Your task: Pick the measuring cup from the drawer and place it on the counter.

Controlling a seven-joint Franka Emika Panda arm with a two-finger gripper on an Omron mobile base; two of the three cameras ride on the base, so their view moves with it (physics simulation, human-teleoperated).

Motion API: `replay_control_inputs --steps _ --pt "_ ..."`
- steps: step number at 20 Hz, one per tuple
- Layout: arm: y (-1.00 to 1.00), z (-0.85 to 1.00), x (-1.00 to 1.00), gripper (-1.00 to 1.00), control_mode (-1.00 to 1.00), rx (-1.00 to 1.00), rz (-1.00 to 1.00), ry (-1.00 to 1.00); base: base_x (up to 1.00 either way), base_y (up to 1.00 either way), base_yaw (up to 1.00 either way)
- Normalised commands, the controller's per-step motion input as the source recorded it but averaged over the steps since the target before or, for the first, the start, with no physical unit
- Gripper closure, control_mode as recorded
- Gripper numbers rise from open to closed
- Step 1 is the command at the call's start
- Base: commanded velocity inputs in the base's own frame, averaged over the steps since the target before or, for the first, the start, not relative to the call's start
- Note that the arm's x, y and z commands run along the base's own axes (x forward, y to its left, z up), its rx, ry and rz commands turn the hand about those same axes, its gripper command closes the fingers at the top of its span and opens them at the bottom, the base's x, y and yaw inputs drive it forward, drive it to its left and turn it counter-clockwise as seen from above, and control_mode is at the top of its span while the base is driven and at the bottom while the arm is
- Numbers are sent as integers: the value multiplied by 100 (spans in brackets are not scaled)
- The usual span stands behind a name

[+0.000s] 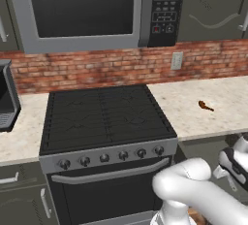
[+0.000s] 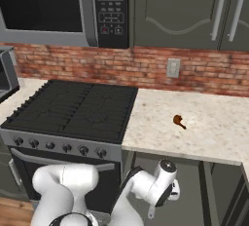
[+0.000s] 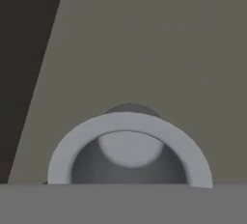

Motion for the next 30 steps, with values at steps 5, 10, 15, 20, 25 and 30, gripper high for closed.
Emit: replay_control_inputs --steps 5,10,15,20,25,30 --pt "10 100 -2 100 -100 23 0 -13 0 0 0" --pt "1 100 5 100 -100 28 0 -1 0 0 0" --pt "0 100 27 100 -100 29 -2 0 0 0 0" --pt "-6 100 56 100 -100 30 -6 10 0 0 0" --pt "-25 100 79 100 -100 24 -3 20 0 0 0" --pt "-31 37 94 100 -100 6 -1 31 0 0 0"
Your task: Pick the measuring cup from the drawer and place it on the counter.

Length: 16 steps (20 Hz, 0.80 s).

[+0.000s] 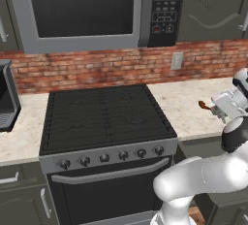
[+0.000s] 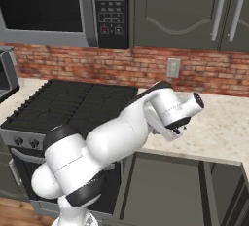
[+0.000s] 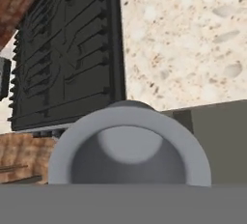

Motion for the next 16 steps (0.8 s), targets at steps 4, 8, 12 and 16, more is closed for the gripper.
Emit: replay_control_inputs --steps 4,8,12,16 --pt "0 -43 100 100 -100 -14 -3 40 0 0 0" --pt "18 -99 100 100 -100 -33 -3 37 0 0 0" --pt "1 -100 90 100 -100 -24 -2 21 0 0 0" --pt "-18 -72 76 100 -100 -9 0 7 0 0 0"
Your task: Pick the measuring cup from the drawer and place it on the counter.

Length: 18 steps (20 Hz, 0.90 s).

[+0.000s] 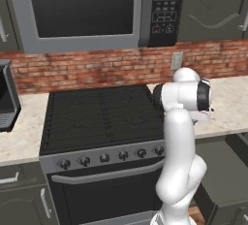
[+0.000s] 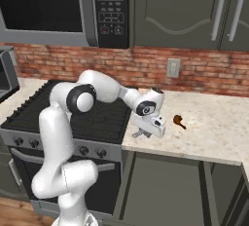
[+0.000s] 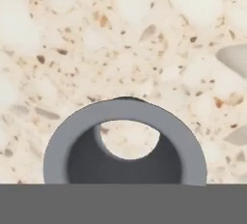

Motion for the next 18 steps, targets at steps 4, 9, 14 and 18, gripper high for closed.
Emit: replay_control_inputs --steps 4,9,14,18 --pt "-46 -30 58 100 -100 0 0 0 0 0 0" --pt "-28 0 52 -100 -100 1 0 -2 0 0 0" --pt "11 0 11 -100 -100 0 0 -11 0 0 0" --pt "29 0 0 -100 -100 -3 0 -15 0 0 0"
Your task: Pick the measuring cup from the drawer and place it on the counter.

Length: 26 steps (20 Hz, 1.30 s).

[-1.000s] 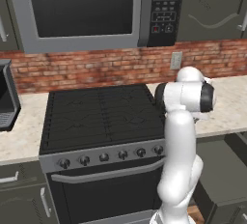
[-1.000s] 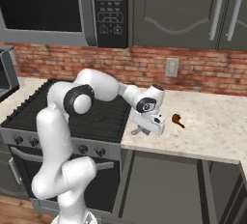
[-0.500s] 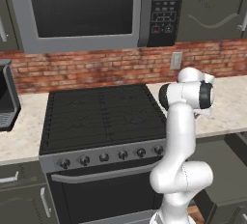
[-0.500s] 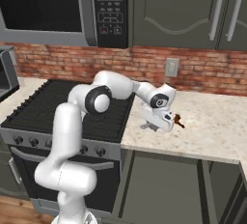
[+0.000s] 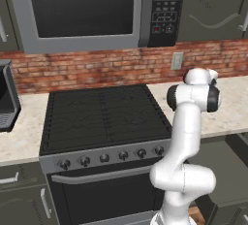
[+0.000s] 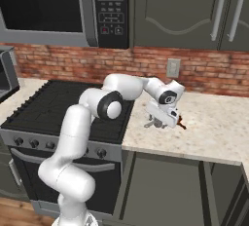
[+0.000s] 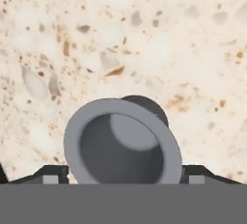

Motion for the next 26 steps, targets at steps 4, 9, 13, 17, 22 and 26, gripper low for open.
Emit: replay_control_inputs --steps 4,9,13,17,22,26 --pt "48 3 0 -100 -100 -5 0 -16 0 0 0" --pt "63 44 -24 -100 -100 -3 1 -23 0 0 0" --pt "76 30 -83 -100 -100 -13 3 -29 0 0 0" --pt "66 2 -100 -100 -100 -19 0 -30 0 0 0" --pt "42 4 -100 -100 -100 -20 0 -26 0 0 0" --pt "26 15 -100 -100 -100 -27 0 -13 0 0 0"
